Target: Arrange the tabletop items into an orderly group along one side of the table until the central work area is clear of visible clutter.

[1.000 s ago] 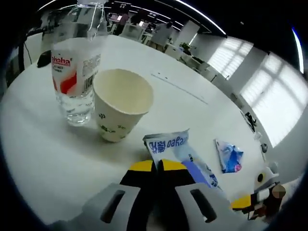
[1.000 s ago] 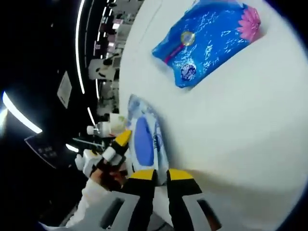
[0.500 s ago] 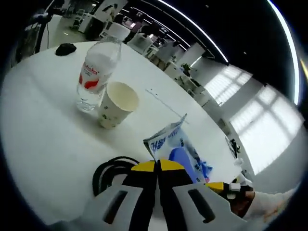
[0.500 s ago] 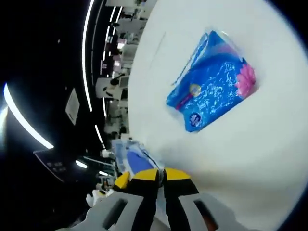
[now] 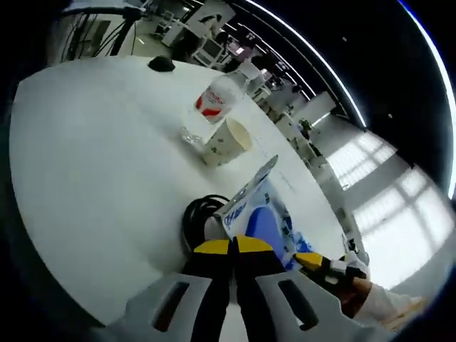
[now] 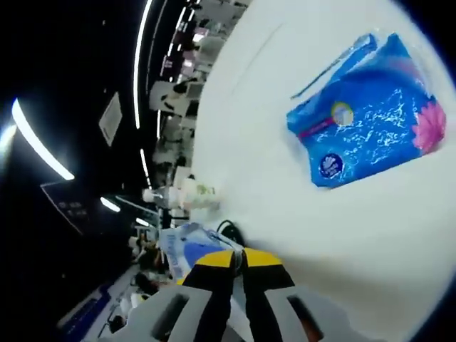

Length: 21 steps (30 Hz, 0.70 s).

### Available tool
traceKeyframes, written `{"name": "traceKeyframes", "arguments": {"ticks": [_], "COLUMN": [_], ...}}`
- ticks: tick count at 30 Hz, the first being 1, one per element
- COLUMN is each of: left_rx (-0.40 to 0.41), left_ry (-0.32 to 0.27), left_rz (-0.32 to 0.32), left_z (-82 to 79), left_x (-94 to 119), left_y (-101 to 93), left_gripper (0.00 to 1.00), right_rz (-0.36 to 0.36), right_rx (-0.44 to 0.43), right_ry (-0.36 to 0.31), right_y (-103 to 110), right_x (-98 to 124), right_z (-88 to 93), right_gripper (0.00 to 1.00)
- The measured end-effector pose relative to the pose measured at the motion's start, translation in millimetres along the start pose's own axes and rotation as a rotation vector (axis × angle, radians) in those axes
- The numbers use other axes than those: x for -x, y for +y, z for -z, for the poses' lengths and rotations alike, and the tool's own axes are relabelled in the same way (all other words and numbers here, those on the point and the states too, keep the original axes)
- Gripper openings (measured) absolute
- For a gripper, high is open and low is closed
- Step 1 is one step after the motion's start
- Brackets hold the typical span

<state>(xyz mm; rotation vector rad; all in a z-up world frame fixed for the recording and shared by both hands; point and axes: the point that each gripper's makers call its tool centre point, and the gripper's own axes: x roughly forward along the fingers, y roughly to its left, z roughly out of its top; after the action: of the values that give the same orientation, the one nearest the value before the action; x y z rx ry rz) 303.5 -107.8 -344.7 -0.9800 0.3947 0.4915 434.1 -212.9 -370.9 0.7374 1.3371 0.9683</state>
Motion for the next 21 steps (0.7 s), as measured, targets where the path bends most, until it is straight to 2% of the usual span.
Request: {"name": "traceKeyframes", "arguments": {"ticks": [2,4,6,7,9,10,13,14,16,18,21], "left_rx": [-0.015,-0.036,-0.040,-0.032,0.022,0.019,0.038,0.042,0.022,-0.042,-0.059], "left_ry": [0.006,0.023,0.020,0.017,-0.005,0.001,-0.011,-0.011,-0.015,0.003,0.005], "left_rz": [-0.028,-0.052,-0.062,-0.064,-0.075,-0.078,-0.082,-0.078,-0.064,-0.048,-0.049], "left_z": [3.3,8.1,10.9,10.9,10.3,11.7,12.2,12.3,12.4,16.2,18.1], "left_x": [0,-1,-1,-2,-3,-3,-4,-5,-6,-7,-6], "left_y": [5.6,10.3,12.8,16.0,20.2,21.7,22.2,21.0,17.5,13.9,15.6], "left_gripper": [0.00,0.00,0.00,0.00,0.00,0.00,0.00,0.00,0.00,0.00,0.00], "right_rz": [0.015,0.045,0.086,0.100,0.099,0.101,0.068,0.056,0.059,0.067,0.082], "right_rx": [0.023,0.087,0.107,0.100,0.096,0.087,0.033,0.001,0.006,0.030,0.027], "right_ry": [-0.007,-0.040,-0.064,-0.053,-0.074,-0.078,-0.064,-0.033,-0.018,0.064,0.107], "right_y": [-4,-11,-19,-22,-25,-27,-24,-24,-26,-28,-30], "right_x": [-3,-4,-3,-2,1,2,5,7,10,14,9], "right_z": [0.0,-3.6,-5.6,-3.1,-4.7,-4.6,3.6,11.0,18.1,39.3,53.1], "right_gripper": [0.02,0.03,0.06,0.13,0.30,0.38,0.41,0.42,0.42,0.39,0.33]}}
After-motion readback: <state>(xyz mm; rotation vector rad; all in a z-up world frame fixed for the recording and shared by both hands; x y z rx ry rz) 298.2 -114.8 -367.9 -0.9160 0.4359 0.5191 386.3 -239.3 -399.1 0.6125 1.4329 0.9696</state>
